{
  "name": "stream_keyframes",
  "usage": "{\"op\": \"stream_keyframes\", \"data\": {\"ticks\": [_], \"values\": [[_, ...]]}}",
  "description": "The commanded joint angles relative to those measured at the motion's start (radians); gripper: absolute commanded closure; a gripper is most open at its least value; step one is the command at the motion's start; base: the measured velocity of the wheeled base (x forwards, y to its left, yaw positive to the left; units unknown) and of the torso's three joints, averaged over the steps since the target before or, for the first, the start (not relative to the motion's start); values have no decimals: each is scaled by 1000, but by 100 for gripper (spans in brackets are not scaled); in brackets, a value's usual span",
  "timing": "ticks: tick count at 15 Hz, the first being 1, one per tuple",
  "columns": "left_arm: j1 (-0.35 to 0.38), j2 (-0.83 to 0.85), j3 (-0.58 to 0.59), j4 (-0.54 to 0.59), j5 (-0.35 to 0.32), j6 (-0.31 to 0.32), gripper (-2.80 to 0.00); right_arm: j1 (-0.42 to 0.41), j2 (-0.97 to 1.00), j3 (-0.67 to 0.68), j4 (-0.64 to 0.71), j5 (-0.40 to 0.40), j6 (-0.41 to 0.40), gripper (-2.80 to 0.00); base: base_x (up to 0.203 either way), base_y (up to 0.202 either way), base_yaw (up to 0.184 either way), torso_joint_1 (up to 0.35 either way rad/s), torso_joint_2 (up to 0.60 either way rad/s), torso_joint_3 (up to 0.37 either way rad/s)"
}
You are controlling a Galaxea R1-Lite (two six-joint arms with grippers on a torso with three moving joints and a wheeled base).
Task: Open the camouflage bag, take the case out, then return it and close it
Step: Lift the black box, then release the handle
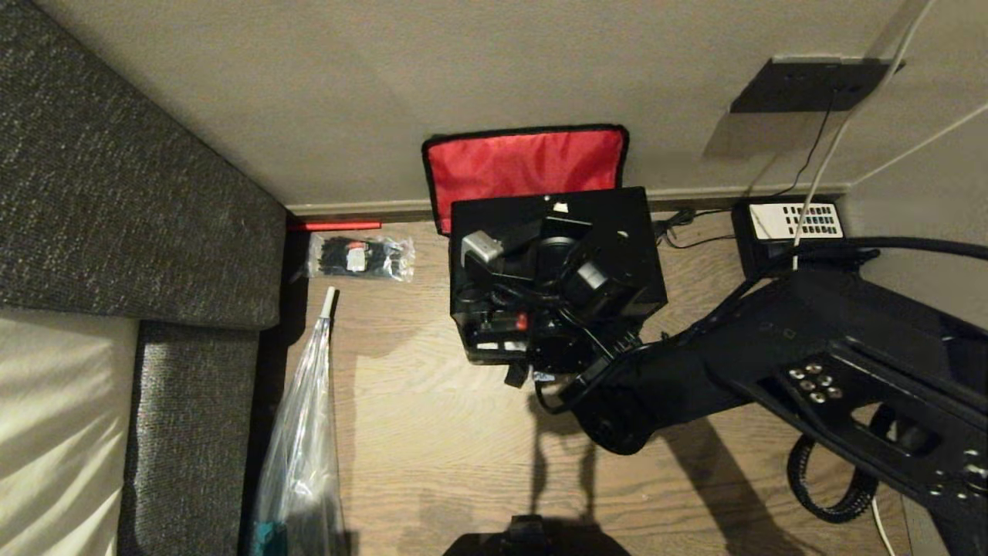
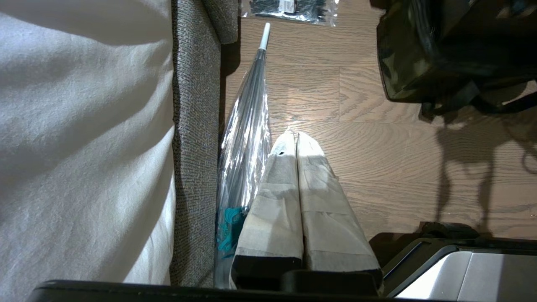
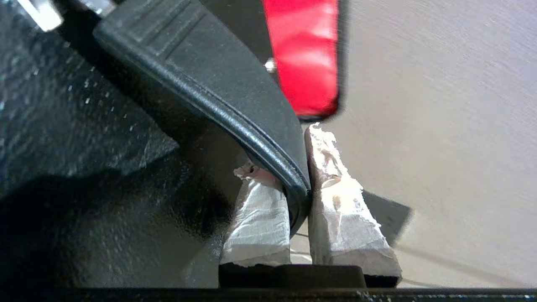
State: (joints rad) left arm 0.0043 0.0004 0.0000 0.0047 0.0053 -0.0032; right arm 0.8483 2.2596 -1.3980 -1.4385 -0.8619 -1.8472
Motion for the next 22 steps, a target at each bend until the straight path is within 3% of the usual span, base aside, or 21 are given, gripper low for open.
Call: {"op": "stream_keyframes", "data": {"ticks": [1,6,11,13,17,22], "values": [[0,0,3,0,1,0,0,4,-115,63,2,-6,-24,0,0,0,0,0,0,0],[0,0,3,0,1,0,0,-22,-249,186,8,-36,-32,0,0,0,0,0,0,0],[0,0,3,0,1,0,0,-120,-411,359,10,-39,-24,0,0,0,0,0,0,0],[0,0,3,0,1,0,0,-183,-474,446,5,-39,-11,0,0,0,0,0,0,0],[0,0,3,0,1,0,0,-336,-581,635,11,-39,97,0,0,0,0,0,0,0],[0,0,3,0,1,0,0,-512,-665,756,13,-37,177,0,0,0,0,0,0,0]]}}
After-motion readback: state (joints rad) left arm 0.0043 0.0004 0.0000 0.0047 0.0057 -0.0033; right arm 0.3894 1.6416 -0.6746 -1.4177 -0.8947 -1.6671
